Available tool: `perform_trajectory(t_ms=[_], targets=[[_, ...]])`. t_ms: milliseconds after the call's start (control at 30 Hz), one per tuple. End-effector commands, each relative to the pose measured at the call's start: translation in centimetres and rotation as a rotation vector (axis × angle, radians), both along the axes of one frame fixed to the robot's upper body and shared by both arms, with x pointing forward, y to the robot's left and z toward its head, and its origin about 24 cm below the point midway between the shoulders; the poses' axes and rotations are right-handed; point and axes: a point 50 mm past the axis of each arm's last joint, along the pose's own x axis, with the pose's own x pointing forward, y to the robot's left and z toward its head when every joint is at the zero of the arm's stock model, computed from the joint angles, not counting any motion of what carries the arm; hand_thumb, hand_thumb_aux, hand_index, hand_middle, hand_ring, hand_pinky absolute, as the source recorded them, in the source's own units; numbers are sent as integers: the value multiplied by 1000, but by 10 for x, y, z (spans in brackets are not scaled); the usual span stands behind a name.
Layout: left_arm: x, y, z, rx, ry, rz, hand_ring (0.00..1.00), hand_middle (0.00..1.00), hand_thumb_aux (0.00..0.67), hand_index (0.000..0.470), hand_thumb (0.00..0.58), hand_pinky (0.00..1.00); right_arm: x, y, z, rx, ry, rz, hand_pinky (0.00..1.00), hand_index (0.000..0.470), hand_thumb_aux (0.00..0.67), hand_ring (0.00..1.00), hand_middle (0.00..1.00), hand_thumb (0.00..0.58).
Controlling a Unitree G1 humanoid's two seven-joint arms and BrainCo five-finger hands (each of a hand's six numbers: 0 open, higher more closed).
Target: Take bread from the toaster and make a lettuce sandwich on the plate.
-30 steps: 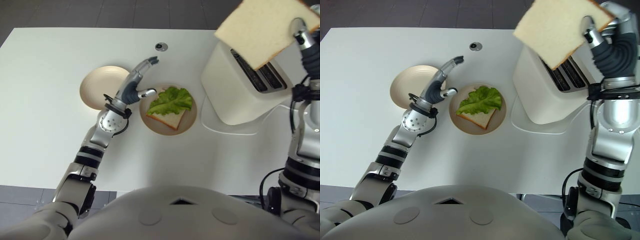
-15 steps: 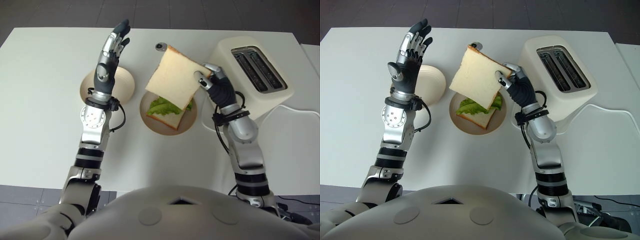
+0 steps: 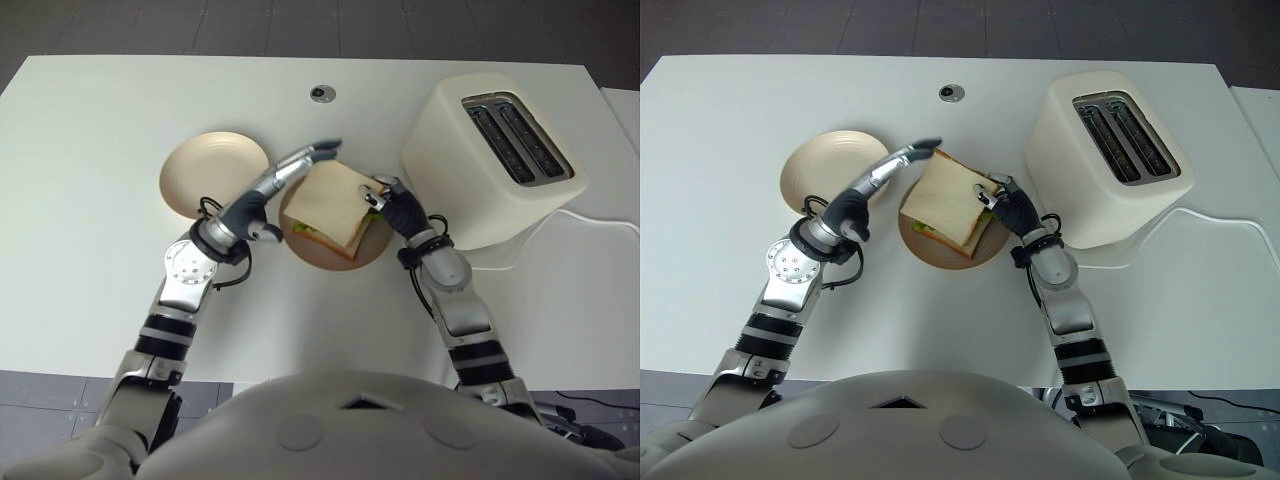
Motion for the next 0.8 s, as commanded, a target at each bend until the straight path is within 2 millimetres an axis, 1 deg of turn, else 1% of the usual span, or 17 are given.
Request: perform_trajectory(t_ms=[33, 133, 300, 400, 533, 567, 600, 633, 667, 700, 733, 800], targets=[[-12, 2, -34, 258, 73, -76, 0, 0, 0, 0, 0, 0, 2, -3, -8, -48, 24, -1, 1000, 470, 670, 1000, 1000, 580], [-15, 6, -50, 398, 95, -104, 0, 0, 0, 0, 0, 0, 3, -6, -9, -71, 26, -9, 1000, 470, 670, 1000, 1000, 580], [-18, 12, -67, 544, 117, -119, 0, 0, 0, 0, 0, 0, 5, -7, -11, -99, 25, -13, 1000, 470, 670, 1000, 1000, 580], [-18, 12, -73, 574, 120, -114, 0, 0, 0, 0, 0, 0, 5, -7, -11, -107, 20, -11, 1000, 470, 670, 1000, 1000, 580], [-26, 4, -79, 581, 126, -162, 0, 0, 0, 0, 0, 0, 4, -7, -10, -123, 12, -11, 1000, 470, 670, 1000, 1000, 580], [-28, 3, -81, 588, 130, -176, 0, 0, 0, 0, 0, 0, 5, -7, -6, -119, -5, -18, 1000, 0, 0, 1000, 1000, 0], [-30, 3, -83, 593, 133, -185, 0, 0, 0, 0, 0, 0, 6, -8, -2, -116, -23, -30, 969, 0, 0, 969, 969, 0], [-31, 3, -84, 596, 133, -189, 0, 0, 0, 0, 0, 0, 8, -8, 1, -109, -39, -43, 796, 0, 0, 796, 796, 0], [-31, 3, -84, 595, 132, -187, 0, 0, 0, 0, 0, 0, 9, -9, 4, -103, -52, -55, 502, 0, 0, 502, 502, 0], [-30, 3, -84, 595, 129, -186, 0, 0, 0, 0, 0, 0, 10, -10, 7, -99, -64, -72, 165, 0, 0, 165, 165, 0], [-30, 3, -83, 592, 126, -185, 0, 0, 0, 0, 0, 0, 11, -12, 10, -96, -76, -92, 0, 0, 0, 0, 0, 0], [-29, 2, -81, 587, 121, -184, 0, 0, 0, 0, 0, 0, 15, -18, 16, -78, -106, -148, 0, 0, 0, 0, 0, 0]])
